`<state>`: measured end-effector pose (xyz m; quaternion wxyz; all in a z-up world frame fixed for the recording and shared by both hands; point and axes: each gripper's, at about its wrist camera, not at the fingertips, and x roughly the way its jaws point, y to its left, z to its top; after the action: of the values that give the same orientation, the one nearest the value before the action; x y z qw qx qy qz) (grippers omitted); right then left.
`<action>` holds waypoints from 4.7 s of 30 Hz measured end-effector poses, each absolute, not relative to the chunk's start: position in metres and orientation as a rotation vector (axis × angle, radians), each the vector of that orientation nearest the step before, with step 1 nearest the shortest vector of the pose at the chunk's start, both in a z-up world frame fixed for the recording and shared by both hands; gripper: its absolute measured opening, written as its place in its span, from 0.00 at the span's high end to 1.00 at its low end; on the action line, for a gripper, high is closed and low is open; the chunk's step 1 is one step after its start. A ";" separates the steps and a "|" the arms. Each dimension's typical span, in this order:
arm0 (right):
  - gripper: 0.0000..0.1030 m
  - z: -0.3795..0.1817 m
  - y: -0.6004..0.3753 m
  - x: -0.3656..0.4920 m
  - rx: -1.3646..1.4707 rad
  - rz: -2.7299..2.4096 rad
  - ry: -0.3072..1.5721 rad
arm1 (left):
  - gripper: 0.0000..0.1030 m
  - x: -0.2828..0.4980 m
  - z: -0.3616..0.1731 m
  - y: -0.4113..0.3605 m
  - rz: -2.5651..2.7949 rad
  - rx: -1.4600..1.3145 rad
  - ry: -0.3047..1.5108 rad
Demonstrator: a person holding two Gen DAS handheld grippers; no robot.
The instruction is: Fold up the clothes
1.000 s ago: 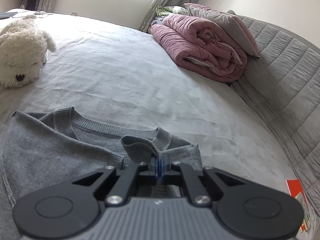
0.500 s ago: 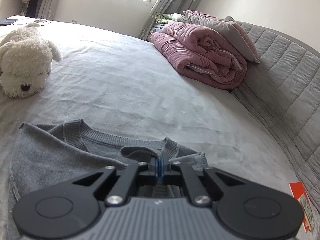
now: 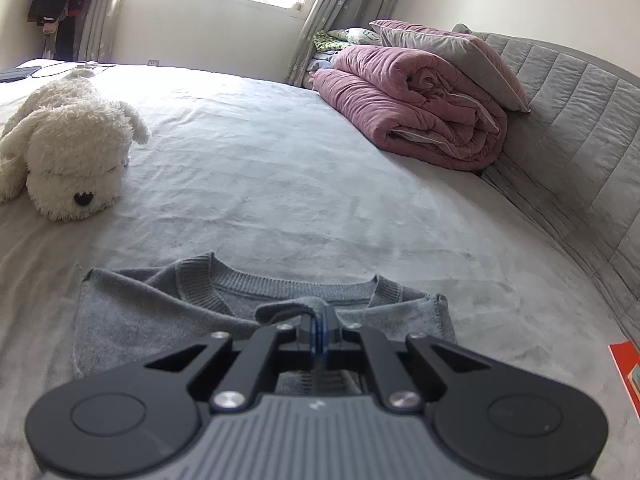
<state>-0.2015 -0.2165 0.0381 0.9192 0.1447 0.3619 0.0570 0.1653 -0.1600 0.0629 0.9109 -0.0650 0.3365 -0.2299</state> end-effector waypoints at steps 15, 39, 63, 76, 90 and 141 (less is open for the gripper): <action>0.74 0.037 -0.203 -0.212 0.181 0.221 0.809 | 0.89 0.155 0.065 -0.118 -0.375 -0.144 0.710; 0.72 0.047 -0.234 -0.191 0.148 0.293 0.878 | 0.87 -0.110 0.053 -0.043 -0.499 0.016 0.915; 0.67 0.066 -0.298 0.018 0.007 0.308 0.718 | 0.79 0.013 0.049 -0.086 -0.534 -0.064 0.792; 0.87 0.030 -0.276 0.059 -0.078 0.336 0.689 | 0.73 0.078 0.035 -0.101 -0.605 -0.081 0.731; 0.53 0.054 -0.294 0.049 0.085 0.404 0.632 | 0.71 0.077 0.035 -0.106 -0.677 -0.024 0.720; 0.84 0.026 -0.347 0.070 0.559 0.358 0.802 | 0.91 0.117 0.037 -0.106 -0.547 -0.501 0.916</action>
<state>0.0704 -0.3470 0.0257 0.8675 0.2672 0.3831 0.1709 0.1168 -0.1059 0.0371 0.8314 -0.2361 0.4318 -0.2580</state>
